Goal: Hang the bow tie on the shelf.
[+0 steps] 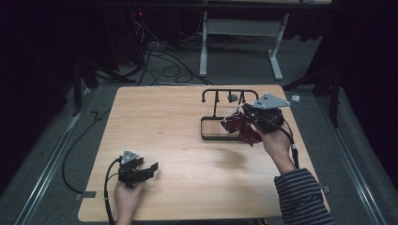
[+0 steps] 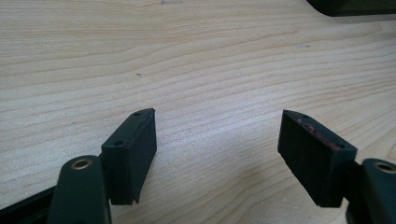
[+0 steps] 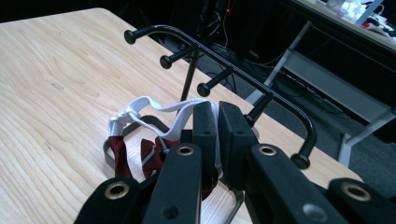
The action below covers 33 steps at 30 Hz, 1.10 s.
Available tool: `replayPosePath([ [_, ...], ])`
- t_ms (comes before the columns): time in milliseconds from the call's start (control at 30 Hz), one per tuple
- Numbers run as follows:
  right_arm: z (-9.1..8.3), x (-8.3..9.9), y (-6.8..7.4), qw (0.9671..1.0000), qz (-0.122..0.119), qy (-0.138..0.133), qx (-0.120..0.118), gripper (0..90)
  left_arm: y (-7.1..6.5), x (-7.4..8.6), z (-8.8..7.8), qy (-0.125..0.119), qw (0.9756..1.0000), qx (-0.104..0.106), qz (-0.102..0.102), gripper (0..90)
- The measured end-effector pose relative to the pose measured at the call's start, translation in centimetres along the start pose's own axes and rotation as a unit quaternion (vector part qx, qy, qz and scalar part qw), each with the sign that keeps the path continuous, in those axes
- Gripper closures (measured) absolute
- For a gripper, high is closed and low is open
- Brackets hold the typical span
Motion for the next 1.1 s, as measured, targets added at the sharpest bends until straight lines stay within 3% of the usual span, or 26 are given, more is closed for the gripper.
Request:
replayPosePath([
  [467, 0.5, -1.4, -0.2, 0.9999, -0.002, -0.003, -0.016, 87.5, 0.0, 0.0, 0.0, 0.0, 1.0, 0.0, 0.0, 28.7],
  [1100, 1.9, -3.0, -0.5, 0.9998, -0.003, 0.01, -0.016, 87.5, 0.0, 0.0, 0.0, 0.0, 1.0, 0.001, 0.0, 28.6],
])
Point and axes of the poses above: each handheld gripper's, and its own axes: z roughly forward along the jaws, x roughly out of its underside, y roughly to its left, the point moved 2 cm from there along z, roughly forward along the jaws, and after that the axes turned 15 degrees about y, right-handed, at the moved point
